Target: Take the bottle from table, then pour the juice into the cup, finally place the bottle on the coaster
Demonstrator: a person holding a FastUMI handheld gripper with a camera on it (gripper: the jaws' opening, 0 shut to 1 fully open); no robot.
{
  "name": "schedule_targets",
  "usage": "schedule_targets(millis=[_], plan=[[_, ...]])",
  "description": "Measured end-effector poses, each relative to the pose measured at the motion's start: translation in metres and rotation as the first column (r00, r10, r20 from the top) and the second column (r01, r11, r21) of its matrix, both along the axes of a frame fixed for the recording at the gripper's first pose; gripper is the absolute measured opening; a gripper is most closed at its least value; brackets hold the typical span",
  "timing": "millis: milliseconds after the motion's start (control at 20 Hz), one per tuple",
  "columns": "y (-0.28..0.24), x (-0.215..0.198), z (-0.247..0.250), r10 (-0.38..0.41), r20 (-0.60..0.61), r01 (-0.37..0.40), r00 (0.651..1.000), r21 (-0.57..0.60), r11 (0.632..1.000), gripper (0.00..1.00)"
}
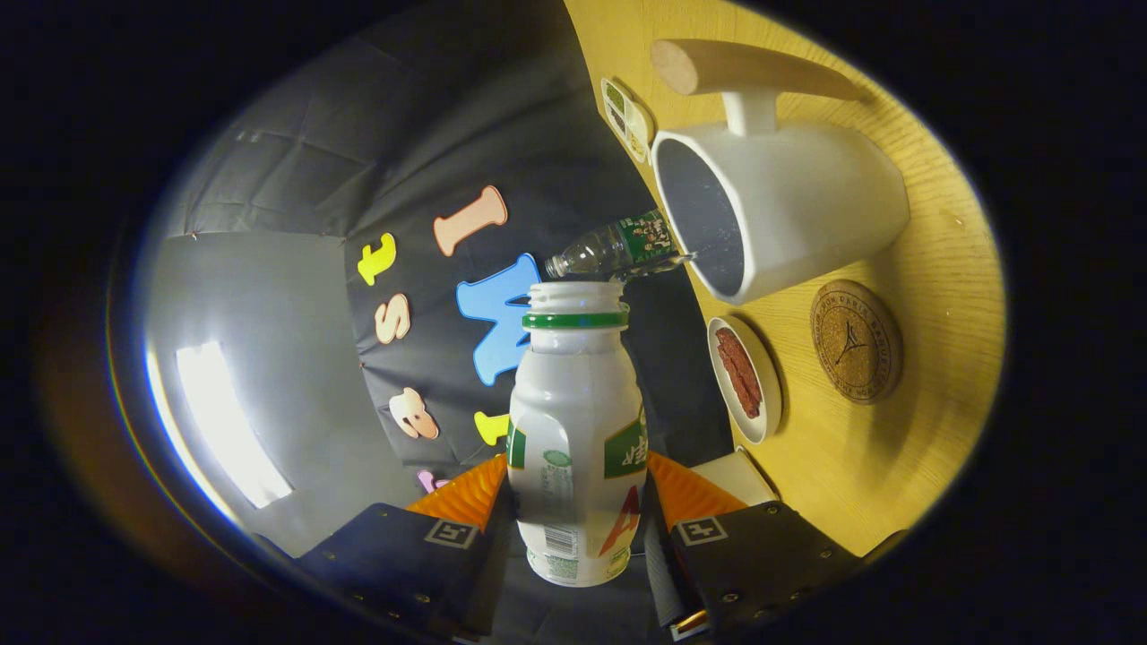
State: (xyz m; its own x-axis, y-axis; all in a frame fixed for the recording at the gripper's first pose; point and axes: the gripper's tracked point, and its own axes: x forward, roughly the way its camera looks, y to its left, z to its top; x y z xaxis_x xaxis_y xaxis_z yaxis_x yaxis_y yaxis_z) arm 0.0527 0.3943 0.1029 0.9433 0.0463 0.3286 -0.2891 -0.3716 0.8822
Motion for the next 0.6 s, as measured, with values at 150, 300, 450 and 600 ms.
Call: schedule_targets(millis=[150, 300, 450, 600], plan=[[0.001, 0.0003, -0.0021, -0.001, -0.006, 0.001, 1.0, -0.002, 1.0, 0.65], [-0.0011, -0.0031, -0.0031, -0.004, -0.005, 0.004, 1.0, 0.008, 1.0, 0.65], [-0.0013, -0.0037, -0.0035, -0.007, -0.005, 0.007, 1.0, 0.006, 1.0, 0.65], [-0.0021, -0.0049, -0.0028, -0.01, 0.0, 0.01, 1.0, 0.015, 1.0, 0.65]])
